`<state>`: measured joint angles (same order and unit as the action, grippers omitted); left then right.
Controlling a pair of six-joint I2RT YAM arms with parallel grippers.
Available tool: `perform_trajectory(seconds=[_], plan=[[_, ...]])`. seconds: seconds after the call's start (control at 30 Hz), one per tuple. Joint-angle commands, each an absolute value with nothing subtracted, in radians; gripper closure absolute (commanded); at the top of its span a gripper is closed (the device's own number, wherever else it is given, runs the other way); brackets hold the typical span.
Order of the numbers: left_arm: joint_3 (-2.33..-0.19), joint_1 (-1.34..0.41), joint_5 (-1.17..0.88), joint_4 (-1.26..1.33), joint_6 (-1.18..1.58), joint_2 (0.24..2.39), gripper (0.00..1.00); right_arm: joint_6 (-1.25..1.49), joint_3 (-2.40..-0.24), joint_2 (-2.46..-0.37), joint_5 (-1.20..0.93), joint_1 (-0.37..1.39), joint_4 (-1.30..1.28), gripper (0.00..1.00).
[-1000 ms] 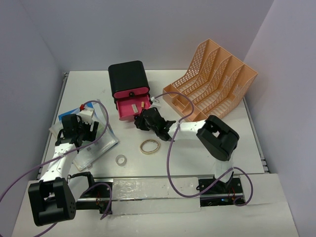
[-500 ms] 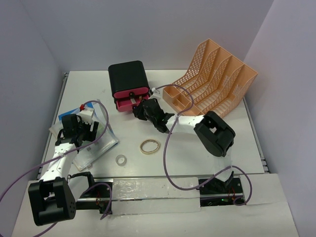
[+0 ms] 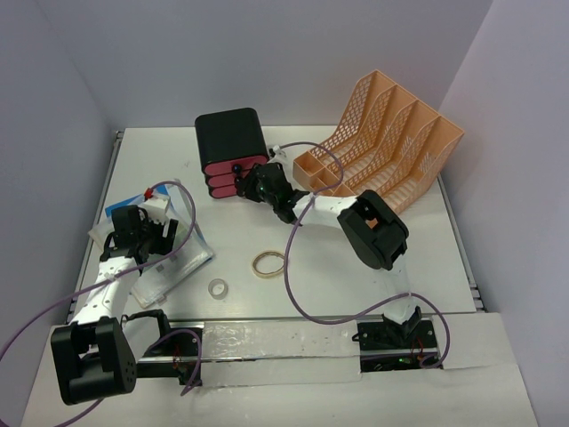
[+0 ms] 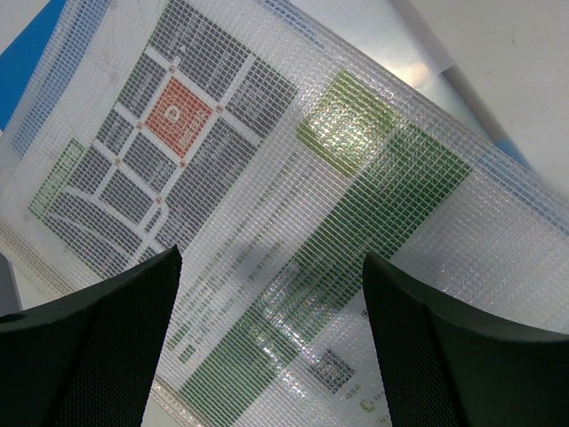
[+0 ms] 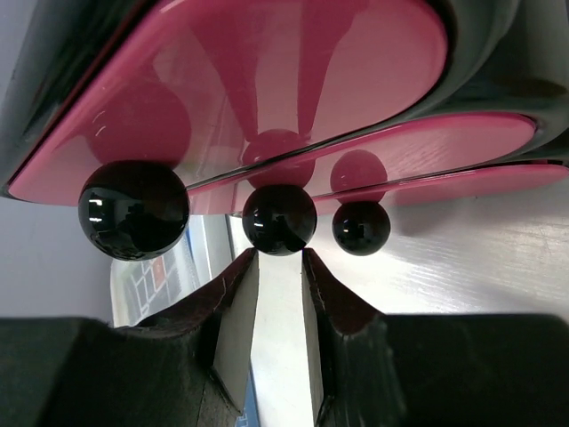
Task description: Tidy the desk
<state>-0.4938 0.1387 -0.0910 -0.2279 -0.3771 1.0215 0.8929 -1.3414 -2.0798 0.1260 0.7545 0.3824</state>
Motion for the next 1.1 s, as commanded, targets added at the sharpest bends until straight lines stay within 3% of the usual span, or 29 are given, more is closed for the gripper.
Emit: perform_trajectory(seconds=[0.0,0.1,0.43,1.07], plan=[[-0.495,0.143,-0.107,-0.198,-0.382,1.026,0.11,0.918,-1.378,-2.091,0.147,0.739,0.433,0.65],[-0.495,0.143,-0.107,-0.201,-0.382,1.026,0.11,0.932,-1.366,-2.090,0.147,0.740,0.434,0.63],[-0.492,0.143,-0.108,-0.202,-0.382,1.018,0.11,1.156,-1.188,-2.103,0.092,0.739,0.617,0.43],[-0.489,0.143,-0.110,-0.202,-0.385,1.018,0.11,1.241,-1.241,-2.217,0.123,0.724,0.681,0.41]])
